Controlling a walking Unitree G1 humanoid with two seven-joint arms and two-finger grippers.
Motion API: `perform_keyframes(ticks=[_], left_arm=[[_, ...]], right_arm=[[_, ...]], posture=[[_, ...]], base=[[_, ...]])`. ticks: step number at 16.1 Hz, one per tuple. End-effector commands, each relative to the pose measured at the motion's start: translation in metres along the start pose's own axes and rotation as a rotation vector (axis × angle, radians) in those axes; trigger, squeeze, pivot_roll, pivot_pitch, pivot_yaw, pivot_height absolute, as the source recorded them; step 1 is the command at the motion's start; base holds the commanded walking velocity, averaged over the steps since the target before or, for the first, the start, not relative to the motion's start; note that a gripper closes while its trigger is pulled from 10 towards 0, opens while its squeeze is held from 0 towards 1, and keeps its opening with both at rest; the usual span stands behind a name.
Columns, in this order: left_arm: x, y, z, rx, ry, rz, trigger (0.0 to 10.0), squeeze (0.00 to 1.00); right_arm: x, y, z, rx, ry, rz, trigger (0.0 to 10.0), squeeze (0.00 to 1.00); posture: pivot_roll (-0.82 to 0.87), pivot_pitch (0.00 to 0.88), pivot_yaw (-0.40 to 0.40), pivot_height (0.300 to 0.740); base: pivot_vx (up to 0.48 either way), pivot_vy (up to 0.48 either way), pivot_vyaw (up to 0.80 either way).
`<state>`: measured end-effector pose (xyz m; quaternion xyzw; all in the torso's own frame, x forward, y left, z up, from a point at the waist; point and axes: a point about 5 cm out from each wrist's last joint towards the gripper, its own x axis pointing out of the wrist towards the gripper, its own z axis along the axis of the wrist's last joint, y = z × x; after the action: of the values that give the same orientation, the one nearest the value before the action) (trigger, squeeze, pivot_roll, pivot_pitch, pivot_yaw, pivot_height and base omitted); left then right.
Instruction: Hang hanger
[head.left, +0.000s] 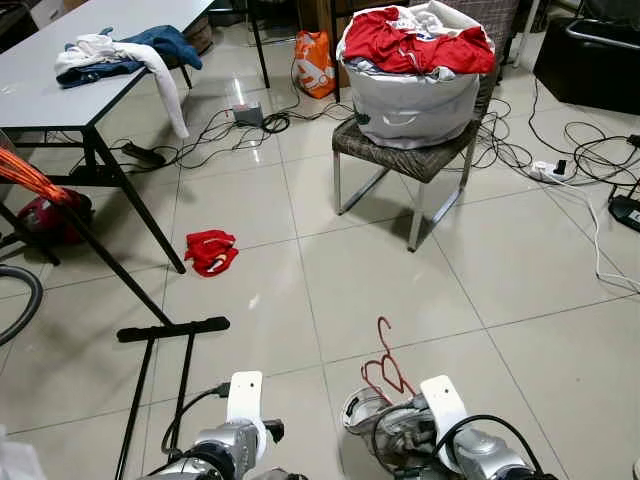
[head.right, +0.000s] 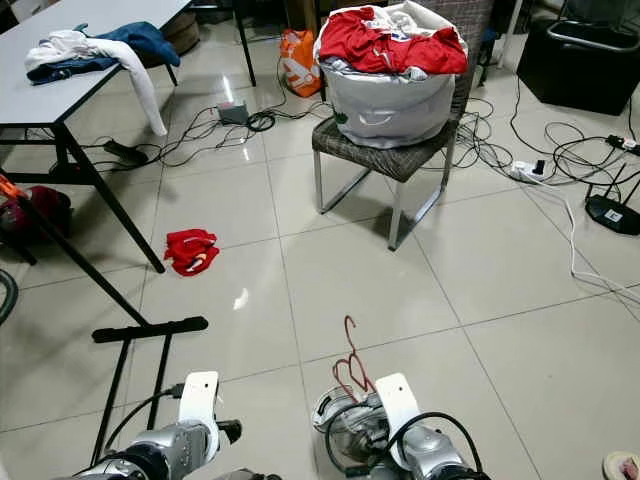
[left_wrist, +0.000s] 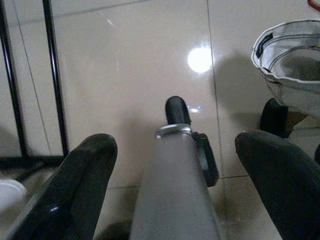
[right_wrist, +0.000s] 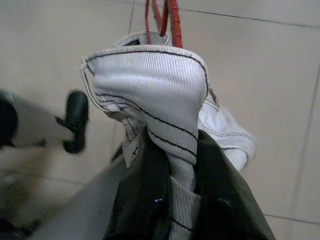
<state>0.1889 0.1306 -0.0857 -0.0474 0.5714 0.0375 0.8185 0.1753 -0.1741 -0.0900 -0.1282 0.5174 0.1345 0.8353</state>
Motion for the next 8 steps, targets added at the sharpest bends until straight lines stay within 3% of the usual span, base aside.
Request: perform_keyframes(ticks=[1,6,8], left_arm=[[-0.0007,0.0020,0.0064,-0.036,-0.008,0.017,10.0,0.00],[-0.0012,0.0022,0.0116,0.016,-0.036,0.008,10.0,0.00],[-0.0013,0.0024,0.0119,0.004,-0.030,0.011,10.0,0.00]], right_arm=[[-0.0007,0.0097,-0.0231,-0.085,0.106,0.012,10.0,0.00],[-0.0001,0.0127,-0.0196,0.044,0.048,0.010,10.0,0.00],[0.0001,0.0155,-0.0215,0.010,0.056,0.011,10.0,0.00]], posture=[[-0.16,0.000,0.117,0.740],[-0.18,0.000,0.128,0.740],[-0.19,0.000,0.130,0.740]], base=[[0.000,0.000,0.00],[0.000,0.000,0.00],[0.000,0.000,0.00]])
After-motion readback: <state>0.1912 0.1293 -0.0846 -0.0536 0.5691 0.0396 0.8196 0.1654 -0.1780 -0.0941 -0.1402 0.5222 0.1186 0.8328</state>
